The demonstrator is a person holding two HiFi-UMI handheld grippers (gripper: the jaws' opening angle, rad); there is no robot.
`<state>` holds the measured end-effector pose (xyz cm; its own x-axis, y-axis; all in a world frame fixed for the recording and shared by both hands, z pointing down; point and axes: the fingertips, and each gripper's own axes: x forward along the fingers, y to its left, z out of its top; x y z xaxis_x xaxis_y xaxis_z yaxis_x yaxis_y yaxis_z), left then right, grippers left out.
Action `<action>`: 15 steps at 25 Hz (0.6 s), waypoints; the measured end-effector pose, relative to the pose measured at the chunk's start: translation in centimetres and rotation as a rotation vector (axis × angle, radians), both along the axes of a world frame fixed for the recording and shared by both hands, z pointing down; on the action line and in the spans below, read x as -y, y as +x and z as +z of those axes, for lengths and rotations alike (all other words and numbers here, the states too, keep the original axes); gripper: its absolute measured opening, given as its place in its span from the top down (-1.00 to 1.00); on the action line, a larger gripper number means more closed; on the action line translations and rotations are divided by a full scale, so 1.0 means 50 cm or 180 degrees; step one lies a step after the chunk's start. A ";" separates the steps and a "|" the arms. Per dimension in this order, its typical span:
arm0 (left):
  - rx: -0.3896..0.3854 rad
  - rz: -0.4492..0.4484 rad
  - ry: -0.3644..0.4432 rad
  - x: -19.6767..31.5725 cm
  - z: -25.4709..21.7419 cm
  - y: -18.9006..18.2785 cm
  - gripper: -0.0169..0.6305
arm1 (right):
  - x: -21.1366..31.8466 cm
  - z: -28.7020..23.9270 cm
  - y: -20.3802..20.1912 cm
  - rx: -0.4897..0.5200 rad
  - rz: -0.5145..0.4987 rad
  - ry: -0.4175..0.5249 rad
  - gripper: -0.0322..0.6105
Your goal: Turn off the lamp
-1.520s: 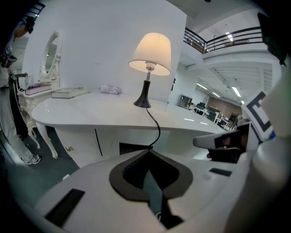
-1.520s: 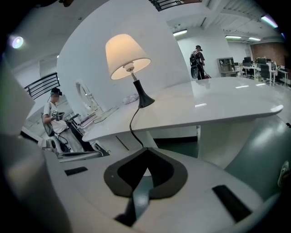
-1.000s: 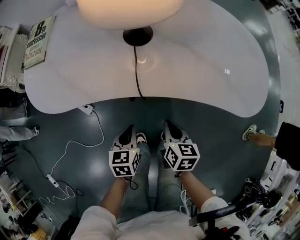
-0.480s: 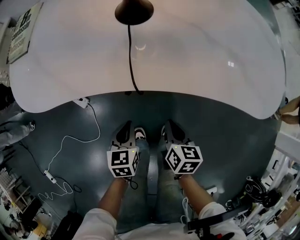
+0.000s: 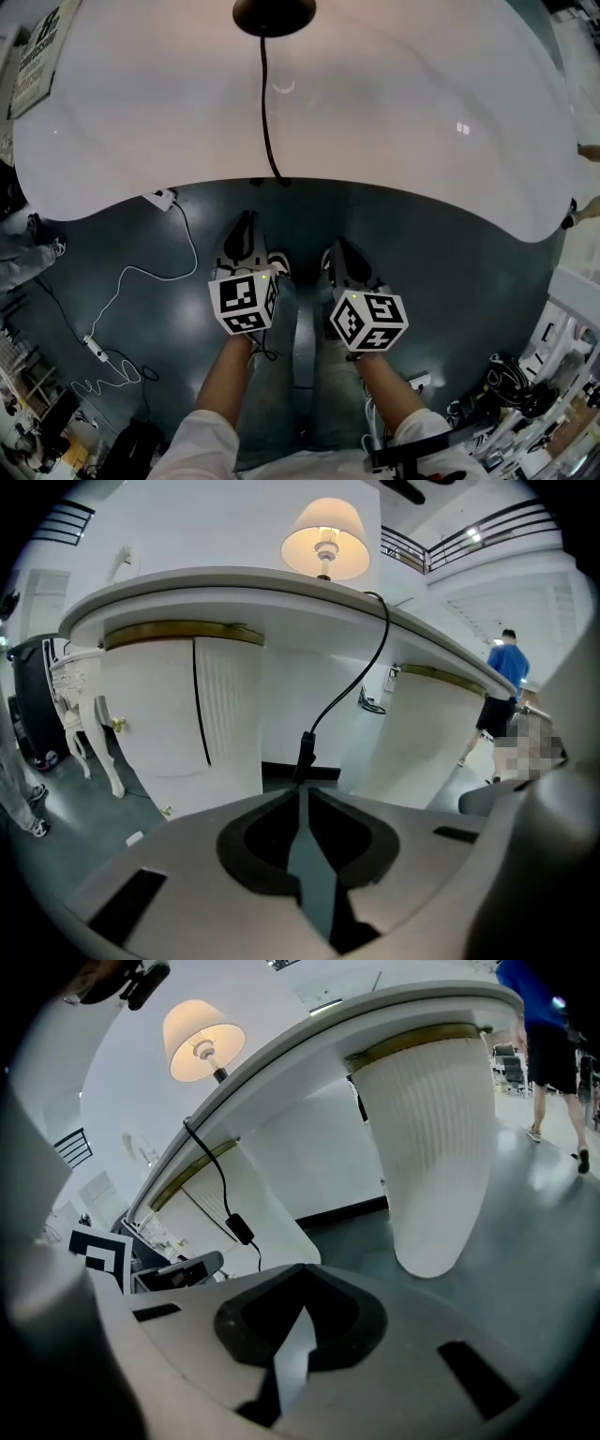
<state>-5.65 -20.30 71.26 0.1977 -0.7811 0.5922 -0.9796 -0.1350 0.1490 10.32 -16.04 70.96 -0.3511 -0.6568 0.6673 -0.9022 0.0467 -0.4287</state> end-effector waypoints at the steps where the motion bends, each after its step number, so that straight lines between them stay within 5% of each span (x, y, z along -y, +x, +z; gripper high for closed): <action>1: 0.0004 0.0008 0.0028 0.008 -0.001 0.000 0.89 | 0.002 0.000 -0.002 0.0004 0.0002 0.0004 0.90; 9: -0.0042 0.0124 0.0069 0.045 0.007 0.007 0.49 | 0.006 0.003 -0.010 0.0017 0.0047 0.0019 0.90; 15: -0.0015 0.0208 0.0081 0.074 0.013 0.017 0.47 | 0.008 0.007 -0.005 0.0020 0.0110 0.0015 0.90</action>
<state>-4.79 -23.98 71.91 0.2516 -0.7813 0.5712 -0.9678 -0.2025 0.1493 10.06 -16.46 71.32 -0.3323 -0.6718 0.6620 -0.9006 0.0176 -0.4342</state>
